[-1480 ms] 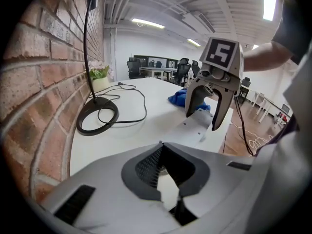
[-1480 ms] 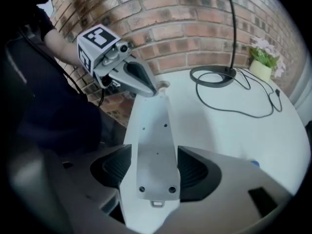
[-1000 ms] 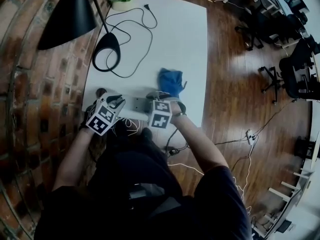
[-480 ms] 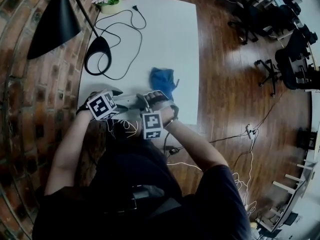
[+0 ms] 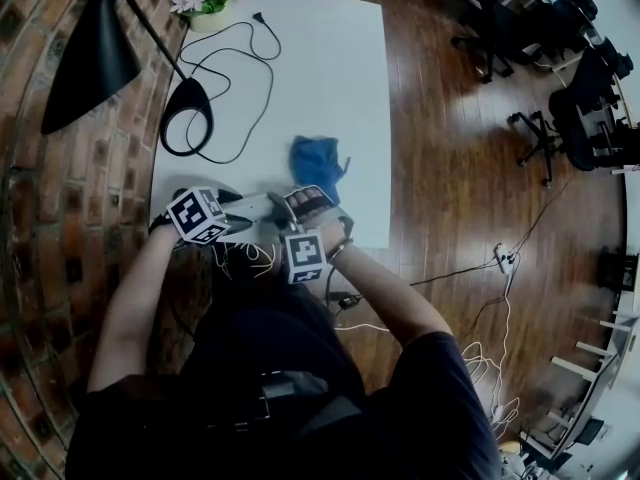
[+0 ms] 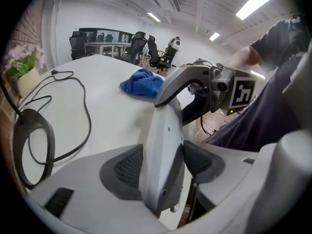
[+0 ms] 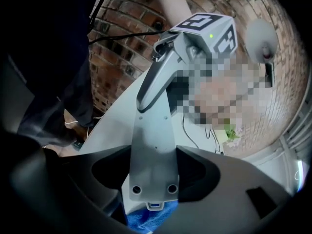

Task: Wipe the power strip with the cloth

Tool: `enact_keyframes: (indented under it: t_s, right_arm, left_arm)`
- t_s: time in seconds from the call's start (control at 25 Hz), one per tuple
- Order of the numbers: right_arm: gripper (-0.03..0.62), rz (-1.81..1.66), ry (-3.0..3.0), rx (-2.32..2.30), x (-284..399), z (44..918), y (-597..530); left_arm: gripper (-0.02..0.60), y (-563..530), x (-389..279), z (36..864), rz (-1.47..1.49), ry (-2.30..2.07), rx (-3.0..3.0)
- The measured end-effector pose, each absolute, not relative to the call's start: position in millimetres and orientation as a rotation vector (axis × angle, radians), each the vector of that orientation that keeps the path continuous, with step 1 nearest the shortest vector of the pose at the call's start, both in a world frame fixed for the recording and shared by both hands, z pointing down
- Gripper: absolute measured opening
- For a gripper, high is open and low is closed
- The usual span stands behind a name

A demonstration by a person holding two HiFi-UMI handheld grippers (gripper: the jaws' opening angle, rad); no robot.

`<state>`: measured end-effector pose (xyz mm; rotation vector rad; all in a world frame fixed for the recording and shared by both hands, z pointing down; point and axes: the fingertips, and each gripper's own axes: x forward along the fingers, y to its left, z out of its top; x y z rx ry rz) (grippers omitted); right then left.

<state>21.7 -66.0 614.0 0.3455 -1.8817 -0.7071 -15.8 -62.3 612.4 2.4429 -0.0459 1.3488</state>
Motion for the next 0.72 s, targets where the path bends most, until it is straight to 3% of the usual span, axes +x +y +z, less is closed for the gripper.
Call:
enact_keyframes:
  t_s: [0.24,0.48,0.6,0.72]
  right_arm:
    - [0.298,-0.456,-2.051,0.461,50.4,601.5,-52.4]
    - [0.322,0.263,-2.309,1.019,116.1,542.8,-81.0]
    - [0.322,0.462,-2.227,1.182,150.0,564.9,-110.9]
    - [0.322,0.452,-2.077,1.093,157.6,602.1,-122.0]
  left_arm:
    - [0.27,-54.2,-6.2,600.6,1.384,-0.171,2.595]
    - [0.265,-53.8,-9.4,600.1,1.511,-0.359,2.764]
    - [0.267,-50.1,-9.7,602.4,1.544,-0.419,2.818]
    - [0.267,-45.9,-7.6,603.2,1.574,-0.458,2.855]
